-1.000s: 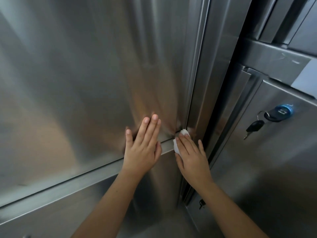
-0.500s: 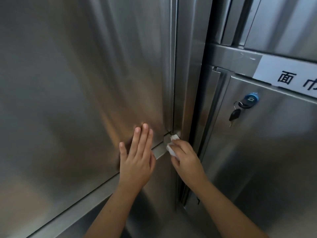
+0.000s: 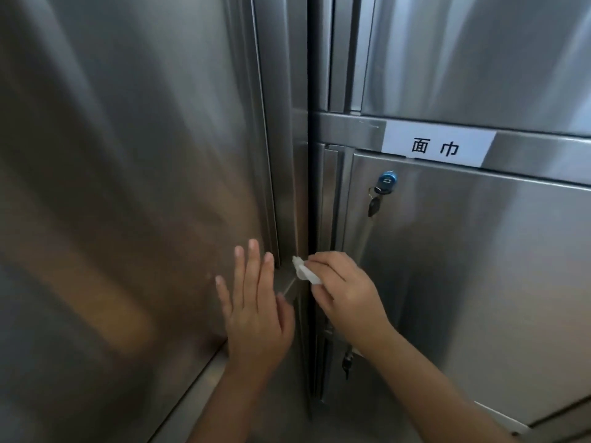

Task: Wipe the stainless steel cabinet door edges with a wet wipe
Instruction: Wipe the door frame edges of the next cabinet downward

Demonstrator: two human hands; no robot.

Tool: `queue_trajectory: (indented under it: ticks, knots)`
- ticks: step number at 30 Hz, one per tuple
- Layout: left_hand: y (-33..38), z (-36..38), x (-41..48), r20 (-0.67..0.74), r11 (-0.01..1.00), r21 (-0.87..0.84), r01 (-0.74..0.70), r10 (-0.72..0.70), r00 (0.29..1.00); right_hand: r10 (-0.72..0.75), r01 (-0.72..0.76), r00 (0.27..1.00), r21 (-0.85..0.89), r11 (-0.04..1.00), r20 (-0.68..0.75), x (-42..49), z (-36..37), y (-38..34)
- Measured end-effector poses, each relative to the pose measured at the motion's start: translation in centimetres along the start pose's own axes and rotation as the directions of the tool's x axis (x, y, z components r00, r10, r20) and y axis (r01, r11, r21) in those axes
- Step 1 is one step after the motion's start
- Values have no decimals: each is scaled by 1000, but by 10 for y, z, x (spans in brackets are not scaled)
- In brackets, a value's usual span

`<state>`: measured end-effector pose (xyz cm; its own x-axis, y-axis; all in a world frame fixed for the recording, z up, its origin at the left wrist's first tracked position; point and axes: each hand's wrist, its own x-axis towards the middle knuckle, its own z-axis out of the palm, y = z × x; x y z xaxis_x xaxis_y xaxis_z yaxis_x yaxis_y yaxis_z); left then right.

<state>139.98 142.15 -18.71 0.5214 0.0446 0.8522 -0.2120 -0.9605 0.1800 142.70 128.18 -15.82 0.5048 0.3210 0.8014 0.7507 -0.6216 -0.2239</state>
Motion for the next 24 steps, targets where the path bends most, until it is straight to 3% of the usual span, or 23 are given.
queue_trajectory:
  ticks: [7,13,24]
  knots:
    - [43,-10,67,-94,969,-245,-40,18,995,52,-68,979,-75,995,-198,36,-59,-5]
    - [68,-8,131,-118,950,-282,-133,103,988,27,-82,942,-151,985,-335,86,-107,9]
    - [90,-3,228,-215,914,-291,-283,226,950,-5,-70,847,-120,990,-532,174,-175,30]
